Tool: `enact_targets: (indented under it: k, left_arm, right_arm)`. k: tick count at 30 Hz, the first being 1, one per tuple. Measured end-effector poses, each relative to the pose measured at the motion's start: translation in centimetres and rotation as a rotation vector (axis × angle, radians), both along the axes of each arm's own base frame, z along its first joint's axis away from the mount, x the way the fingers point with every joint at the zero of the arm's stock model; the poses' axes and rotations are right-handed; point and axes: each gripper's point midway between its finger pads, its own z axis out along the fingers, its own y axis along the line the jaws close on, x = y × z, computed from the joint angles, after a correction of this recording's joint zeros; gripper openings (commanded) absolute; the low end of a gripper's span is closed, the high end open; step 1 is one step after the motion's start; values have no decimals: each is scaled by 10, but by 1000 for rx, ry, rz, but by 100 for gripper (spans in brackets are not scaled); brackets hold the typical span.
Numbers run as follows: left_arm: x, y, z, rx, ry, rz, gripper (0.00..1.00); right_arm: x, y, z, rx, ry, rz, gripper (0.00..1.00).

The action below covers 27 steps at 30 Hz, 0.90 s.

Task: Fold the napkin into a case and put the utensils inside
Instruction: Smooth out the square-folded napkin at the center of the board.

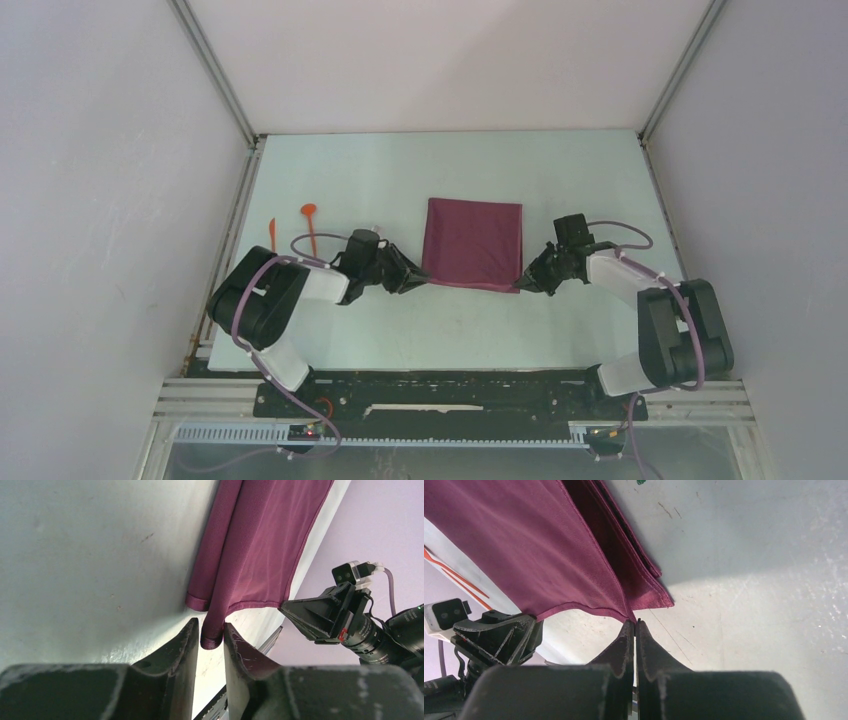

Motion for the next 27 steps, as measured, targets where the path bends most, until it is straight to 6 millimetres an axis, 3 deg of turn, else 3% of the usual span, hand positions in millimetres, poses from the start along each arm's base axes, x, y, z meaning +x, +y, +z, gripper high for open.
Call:
enact_targets:
  k: [9, 11, 15, 17, 23, 27]
  left_arm:
    - [-6, 3, -5, 7, 14, 0, 22]
    - [-6, 3, -6, 9, 17, 0, 18]
    - [-6, 3, -6, 8, 15, -1, 11]
    - [-6, 3, -6, 8, 15, 0, 4]
    - [-5, 5, -6, 6, 16, 4, 2]
    - [-4, 5, -6, 6, 16, 8, 1]
  right_arm:
    - [-5, -3, -4, -18, 15, -10, 0]
    - [-5, -4, -6, -19, 19, -12, 6]
    - [-7, -3, -11, -14, 40, -5, 40]
    - [-9, -4, -11, -16, 40, 5, 50]
    - [-18, -12, -6, -37, 50, 14, 54]
    - [-25, -21, -8, -107, 161, -14, 55]
